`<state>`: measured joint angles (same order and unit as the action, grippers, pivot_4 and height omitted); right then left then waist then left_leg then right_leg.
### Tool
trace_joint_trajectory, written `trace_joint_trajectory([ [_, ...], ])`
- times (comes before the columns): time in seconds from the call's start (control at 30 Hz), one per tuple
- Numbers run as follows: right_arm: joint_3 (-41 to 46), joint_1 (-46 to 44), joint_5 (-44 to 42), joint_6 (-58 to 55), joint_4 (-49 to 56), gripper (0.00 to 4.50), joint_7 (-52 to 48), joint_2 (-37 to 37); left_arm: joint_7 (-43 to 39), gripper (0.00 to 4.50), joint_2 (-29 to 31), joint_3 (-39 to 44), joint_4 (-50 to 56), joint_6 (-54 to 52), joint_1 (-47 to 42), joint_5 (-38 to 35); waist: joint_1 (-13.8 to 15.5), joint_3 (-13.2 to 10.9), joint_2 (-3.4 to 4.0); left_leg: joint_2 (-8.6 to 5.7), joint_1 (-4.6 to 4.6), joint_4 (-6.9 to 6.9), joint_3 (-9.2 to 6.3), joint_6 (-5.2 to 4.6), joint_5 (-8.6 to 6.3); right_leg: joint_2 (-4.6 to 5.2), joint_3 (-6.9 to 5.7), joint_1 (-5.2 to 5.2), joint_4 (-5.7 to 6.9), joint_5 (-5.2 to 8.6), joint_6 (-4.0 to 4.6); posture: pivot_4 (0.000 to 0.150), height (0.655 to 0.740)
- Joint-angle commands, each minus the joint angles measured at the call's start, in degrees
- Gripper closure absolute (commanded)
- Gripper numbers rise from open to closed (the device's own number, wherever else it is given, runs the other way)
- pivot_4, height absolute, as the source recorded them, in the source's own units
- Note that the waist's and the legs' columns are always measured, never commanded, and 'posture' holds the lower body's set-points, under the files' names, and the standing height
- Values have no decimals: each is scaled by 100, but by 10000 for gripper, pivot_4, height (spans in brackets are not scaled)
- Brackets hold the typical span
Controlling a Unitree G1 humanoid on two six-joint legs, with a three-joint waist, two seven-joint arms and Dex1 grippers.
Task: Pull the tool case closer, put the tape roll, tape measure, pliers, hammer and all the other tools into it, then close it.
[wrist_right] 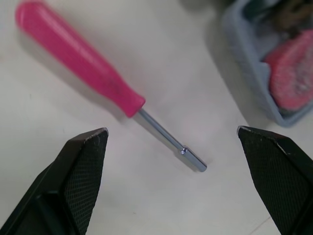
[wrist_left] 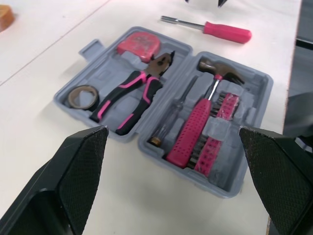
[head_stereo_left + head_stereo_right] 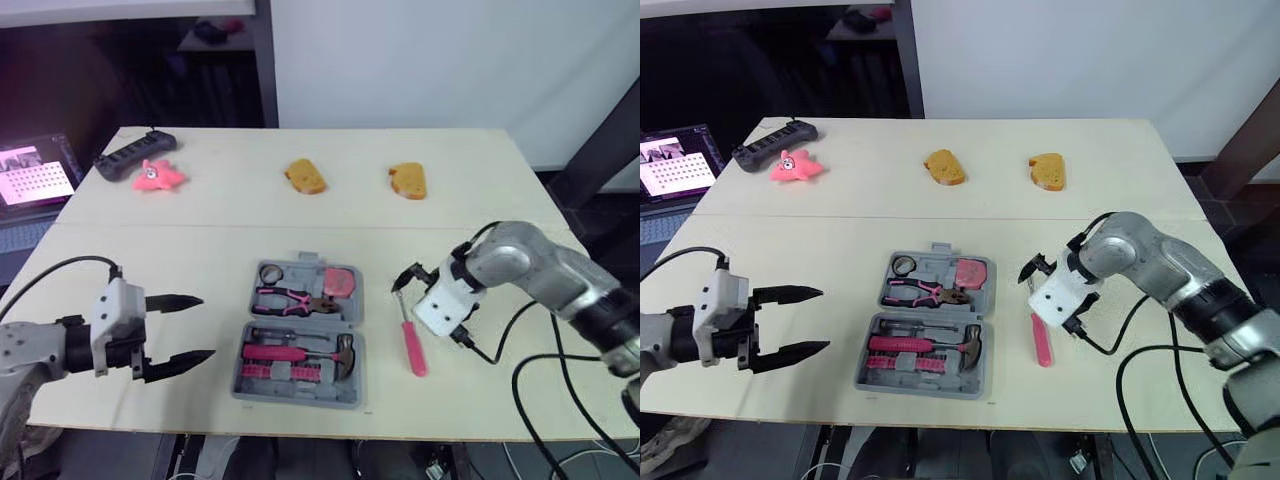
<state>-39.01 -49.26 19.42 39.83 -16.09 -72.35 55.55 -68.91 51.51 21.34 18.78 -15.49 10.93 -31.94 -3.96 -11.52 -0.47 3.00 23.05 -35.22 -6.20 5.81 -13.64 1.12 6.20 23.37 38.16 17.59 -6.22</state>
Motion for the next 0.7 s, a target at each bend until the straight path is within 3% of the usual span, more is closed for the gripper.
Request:
trace_joint_trajectory([
  [0.03, -187, -181, 635, 1101, -378, 365, 137, -186, 126, 0, -46, 256, 307, -19, 122, -109, -2, 0, 0, 0, 0, 1, -1, 0, 0, 0, 0, -1, 1, 0, 0, 1500, 7400],
  [0.37, -309, -134, 1362, 1766, -853, 365, 414, -635, 260, 0, -47, 417, 487, -97, 336, -158, -1, -2, 2, -1, -36, 1, -6, 1, 1, -1, 0, -30, 16, 0, 4, 1500, 7400],
  [0.47, -339, -79, 1364, 1673, -727, 7590, 298, -721, 297, 0, -46, 399, 514, -123, 324, -163, -5, -2, 2, 0, -69, 5, -6, 0, 1, -3, 0, -63, 16, 3, 7, 1500, 7400],
  [0.7, -106, 311, 1294, 438, 108, 41061, -204, -823, 378, 0, -53, 248, 505, -161, 181, -139, 0, -2, 2, 0, -69, 4, -10, 1, 1, -4, 0, -63, 19, 1, 5, 1500, 7400],
])
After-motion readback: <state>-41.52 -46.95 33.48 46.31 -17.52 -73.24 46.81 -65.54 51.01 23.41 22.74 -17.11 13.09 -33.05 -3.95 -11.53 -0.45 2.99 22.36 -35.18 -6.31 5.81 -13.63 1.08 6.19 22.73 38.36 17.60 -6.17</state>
